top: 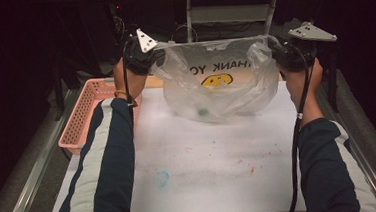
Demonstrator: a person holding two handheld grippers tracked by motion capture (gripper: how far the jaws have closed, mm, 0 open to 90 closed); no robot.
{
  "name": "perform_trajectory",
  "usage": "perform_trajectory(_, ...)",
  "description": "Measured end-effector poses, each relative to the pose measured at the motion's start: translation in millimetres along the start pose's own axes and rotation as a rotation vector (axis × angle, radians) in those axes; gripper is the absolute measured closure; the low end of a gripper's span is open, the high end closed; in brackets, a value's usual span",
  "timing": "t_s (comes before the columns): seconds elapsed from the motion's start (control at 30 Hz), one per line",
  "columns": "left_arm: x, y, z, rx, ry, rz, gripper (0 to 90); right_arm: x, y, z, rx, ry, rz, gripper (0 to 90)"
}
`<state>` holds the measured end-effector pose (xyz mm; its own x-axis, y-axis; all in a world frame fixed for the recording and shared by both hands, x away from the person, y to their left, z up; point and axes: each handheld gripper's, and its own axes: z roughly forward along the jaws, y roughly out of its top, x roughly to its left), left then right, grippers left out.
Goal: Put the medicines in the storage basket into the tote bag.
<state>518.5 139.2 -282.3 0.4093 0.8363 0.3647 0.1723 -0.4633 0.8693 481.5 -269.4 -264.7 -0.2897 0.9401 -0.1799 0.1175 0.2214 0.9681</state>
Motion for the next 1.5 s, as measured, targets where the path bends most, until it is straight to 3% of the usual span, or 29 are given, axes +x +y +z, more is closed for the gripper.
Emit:
perform_trajectory(0.07, 4.5, 1.1, 0.1, 0.018, 0.017, -0.014, 87.6, 2.3, 2.5, -0.9, -0.009, -0.02, -0.01, 53.3)
perform_trajectory(0.13, 6.9, 1.7, 0.7, 0.044, 0.036, -0.034, 87.7, 4.8, 5.1, -2.1, -0.016, -0.022, -0.012, 51.7)
perform_trajectory(0.17, 6.9, 0.3, 2.3, 0.06, 0.025, -0.049, 87.7, 5.9, 6.6, -2.7, -0.015, -0.013, -0.008, 51.6)
perform_trajectory(0.23, 3.9, -3.5, 6.5, 0.093, 0.003, -0.043, 87.7, 7.7, 10.5, -3.8, -0.012, 0.031, 0.001, 47.9)
perform_trajectory(0.37, -0.5, -5.9, 6.3, 0.063, -0.021, -0.063, 87.2, 12.6, 17.4, -10.4, -0.037, 0.099, 0.009, 38.4)
perform_trajectory(0.47, -1.6, -1.9, 1.0, 0.021, -0.044, -0.073, 74.7, 17.1, 21.1, -13.6, -0.035, 0.124, 0.002, 32.3)
perform_trajectory(0.67, -4.4, 6.1, -18.7, -0.064, -0.075, -0.11, 52.1, 18.4, 18.2, -17.5, -0.024, 0.1, 0.008, 32.7)
perform_trajectory(0.8, -13.5, 0.6, -34.6, -0.123, -0.104, -0.13, 44.2, 19.2, 6.4, -13.7, 0.022, 0.083, -0.012, 36.7)
perform_trajectory(0.9, -15.8, -1.6, -43.6, -0.158, -0.128, -0.147, 43.1, 14.3, -1.4, -8.8, 0.069, 0.096, -0.005, 50.8)
perform_trajectory(1.0, -13.7, 3.8, -51.3, -0.189, -0.118, -0.16, 43.1, 9.3, -4.7, -5.9, 0.096, 0.097, -0.002, 64.9)
perform_trajectory(1.1, -9.5, 15.8, -56.1, -0.191, -0.105, -0.146, 43.1, 5.7, -3.5, -8.0, 0.093, 0.093, -0.007, 72.2)
perform_trajectory(1.17, -6.5, 22.7, -58.1, -0.181, -0.143, -0.171, 43.0, 4.9, -0.5, -9.3, 0.084, 0.091, -0.01, 70.5)
perform_trajectory(1.3, -11.0, 27.7, -58.5, -0.153, -0.189, -0.124, 39.8, 7.1, 6.4, -12.0, 0.069, 0.105, 0.003, 62.6)
perform_trajectory(1.4, -22.6, 22.7, -54.1, -0.087, -0.159, -0.033, 39.5, 13.6, 8.4, -14.2, 0.064, 0.096, 0.0, 51.0)
perform_trajectory(1.5, -32.6, 16.5, -54.2, -0.041, -0.14, 0.04, 38.4, 19.4, 8.3, -18.0, 0.062, 0.107, -0.004, 45.6)
